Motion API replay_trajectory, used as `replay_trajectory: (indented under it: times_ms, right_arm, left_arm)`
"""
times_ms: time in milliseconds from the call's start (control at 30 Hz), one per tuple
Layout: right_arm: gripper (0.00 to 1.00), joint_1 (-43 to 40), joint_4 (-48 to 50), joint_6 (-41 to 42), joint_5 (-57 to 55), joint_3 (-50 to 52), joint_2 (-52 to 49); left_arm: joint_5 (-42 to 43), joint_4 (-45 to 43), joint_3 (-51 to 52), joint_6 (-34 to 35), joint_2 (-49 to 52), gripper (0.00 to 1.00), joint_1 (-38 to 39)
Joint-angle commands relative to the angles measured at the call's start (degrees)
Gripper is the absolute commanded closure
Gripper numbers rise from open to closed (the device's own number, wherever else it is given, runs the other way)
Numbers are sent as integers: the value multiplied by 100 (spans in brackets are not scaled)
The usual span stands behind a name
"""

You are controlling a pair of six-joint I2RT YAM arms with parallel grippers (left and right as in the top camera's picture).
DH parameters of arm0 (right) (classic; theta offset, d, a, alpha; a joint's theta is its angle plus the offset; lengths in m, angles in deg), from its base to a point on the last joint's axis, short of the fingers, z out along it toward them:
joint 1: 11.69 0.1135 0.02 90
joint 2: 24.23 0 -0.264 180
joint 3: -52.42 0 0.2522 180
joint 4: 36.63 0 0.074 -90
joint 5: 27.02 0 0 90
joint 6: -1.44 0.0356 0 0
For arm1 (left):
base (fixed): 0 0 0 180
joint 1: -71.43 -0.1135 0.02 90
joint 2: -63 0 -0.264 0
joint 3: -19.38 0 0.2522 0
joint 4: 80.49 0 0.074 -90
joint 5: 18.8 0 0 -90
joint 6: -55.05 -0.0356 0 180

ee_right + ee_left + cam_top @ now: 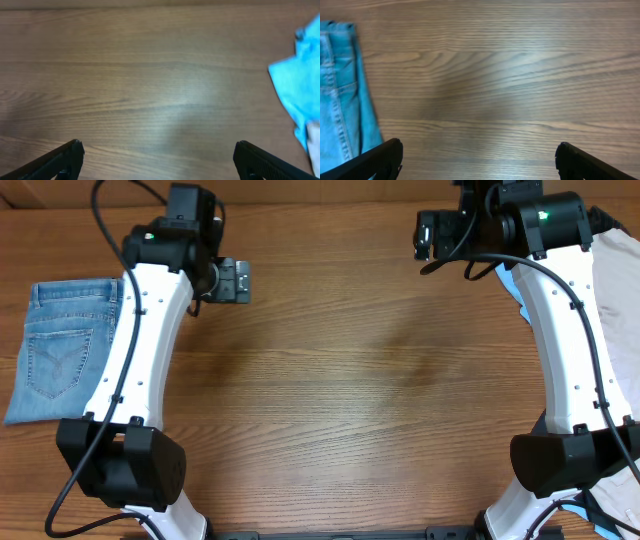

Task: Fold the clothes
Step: 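Release the jeans and lift the left gripper away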

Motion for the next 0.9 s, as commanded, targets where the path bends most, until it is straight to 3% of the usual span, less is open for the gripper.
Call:
replay_trajectory:
  times_ms: [0, 100, 300, 533, 733, 867]
  right_arm:
    - [0, -22, 31, -337, 63, -50, 63]
    - [0, -22, -136, -144, -229, -50, 144]
    - [0, -24, -463, 85, -658, -50, 680]
    - [0, -92, -1224, 313, -715, 120, 1569]
    - [0, -92, -564, 308, -417, 1545, 2601]
    - [0, -92, 361, 306, -424, 3176, 3550]
  left_arm:
    - [540, 256, -328, -525, -26, 0, 7]
    - [634, 667, -638, -857, -129, 0, 7]
    - [636, 778, -660, -767, -1001, 0, 7]
    - [564, 811, 44, -688, -2155, 0, -17]
    - [483, -164, 1827, -527, -3475, 0, -225]
    - [487, -658, 2820, -411, -4391, 0, -494]
